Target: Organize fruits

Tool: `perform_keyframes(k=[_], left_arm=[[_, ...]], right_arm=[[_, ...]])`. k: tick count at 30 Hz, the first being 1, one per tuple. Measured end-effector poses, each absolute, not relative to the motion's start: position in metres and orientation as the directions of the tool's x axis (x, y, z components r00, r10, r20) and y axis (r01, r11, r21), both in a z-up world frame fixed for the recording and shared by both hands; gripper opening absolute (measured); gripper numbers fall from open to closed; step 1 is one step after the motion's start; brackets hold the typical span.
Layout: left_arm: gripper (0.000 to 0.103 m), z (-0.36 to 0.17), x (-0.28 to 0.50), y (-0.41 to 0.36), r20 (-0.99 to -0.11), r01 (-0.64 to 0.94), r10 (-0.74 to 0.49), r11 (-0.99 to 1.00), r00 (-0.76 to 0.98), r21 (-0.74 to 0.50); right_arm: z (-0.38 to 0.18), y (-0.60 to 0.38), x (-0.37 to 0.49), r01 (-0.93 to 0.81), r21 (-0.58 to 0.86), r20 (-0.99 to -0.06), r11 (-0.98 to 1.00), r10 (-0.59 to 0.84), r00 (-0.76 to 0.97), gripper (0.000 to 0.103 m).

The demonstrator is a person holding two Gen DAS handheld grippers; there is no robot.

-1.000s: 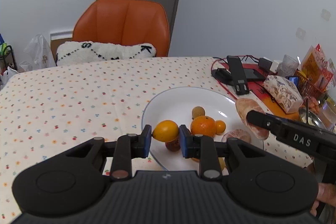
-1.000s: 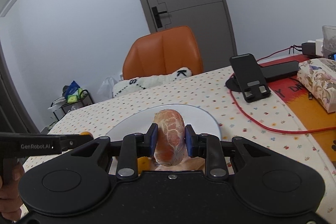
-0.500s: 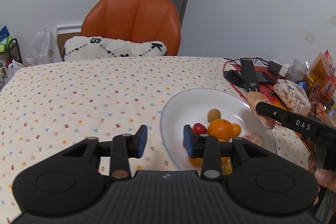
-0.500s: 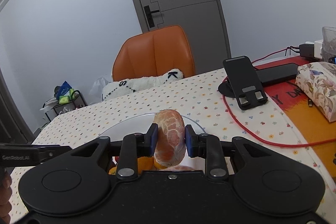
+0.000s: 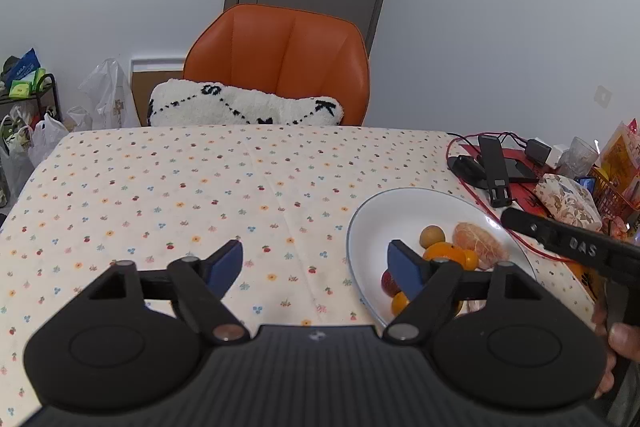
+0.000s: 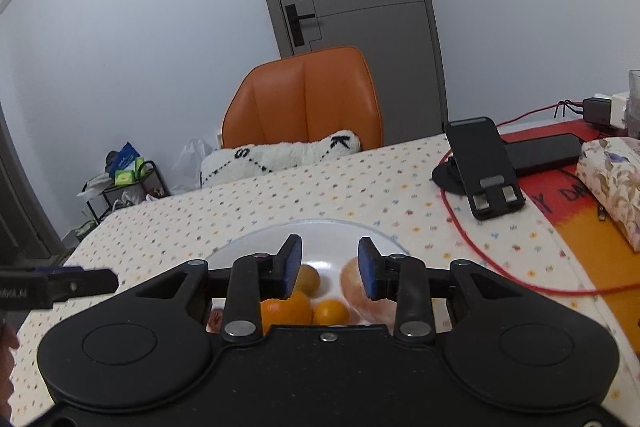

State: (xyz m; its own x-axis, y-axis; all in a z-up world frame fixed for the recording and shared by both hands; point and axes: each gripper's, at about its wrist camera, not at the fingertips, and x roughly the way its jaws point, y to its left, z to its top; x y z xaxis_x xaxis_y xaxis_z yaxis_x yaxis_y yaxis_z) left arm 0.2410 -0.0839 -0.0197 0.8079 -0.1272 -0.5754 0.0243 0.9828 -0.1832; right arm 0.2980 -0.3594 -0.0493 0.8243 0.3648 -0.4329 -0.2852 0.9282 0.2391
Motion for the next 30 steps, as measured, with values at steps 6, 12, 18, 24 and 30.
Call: perform_keyframes(k=[6, 12, 18, 24, 30], left_arm=[[0.084, -0.018, 0.233, -0.079, -0.565, 0.017, -0.130, 0.979, 0.814, -0.201], [0.091, -0.015, 0.223, -0.077, -0.556, 0.025, -0.134, 0.980, 0.820, -0.199], [0.092, -0.012, 0.212, -0.073, -0.554, 0.039, -0.143, 0.980, 0.820, -0.195], [0.095, -0.004, 0.193, -0.067, -0.541, 0.027, -0.119, 0.984, 0.833, -0.176], [0.095, 0.003, 0.173, -0.057, -0.539, 0.005, -0.099, 0.985, 0.836, -0.174]], right_arm=[[-0.051, -0.359, 0.281, -0.279, 0.251, -0.454, 0.927, 0.368, 0.812, 0.044], [-0.049, -0.360, 0.266, -0.258, 0.253, -0.464, 0.932, 0.351, 0.814, 0.054], [-0.042, -0.358, 0.246, -0.250, 0.237, -0.447, 0.939, 0.333, 0.830, 0.072], [-0.035, -0.357, 0.229, -0.255, 0.239, -0.431, 0.937, 0.338, 0.837, 0.079], [-0.027, -0.353, 0.211, -0.272, 0.239, -0.408, 0.932, 0.351, 0.843, 0.089]])
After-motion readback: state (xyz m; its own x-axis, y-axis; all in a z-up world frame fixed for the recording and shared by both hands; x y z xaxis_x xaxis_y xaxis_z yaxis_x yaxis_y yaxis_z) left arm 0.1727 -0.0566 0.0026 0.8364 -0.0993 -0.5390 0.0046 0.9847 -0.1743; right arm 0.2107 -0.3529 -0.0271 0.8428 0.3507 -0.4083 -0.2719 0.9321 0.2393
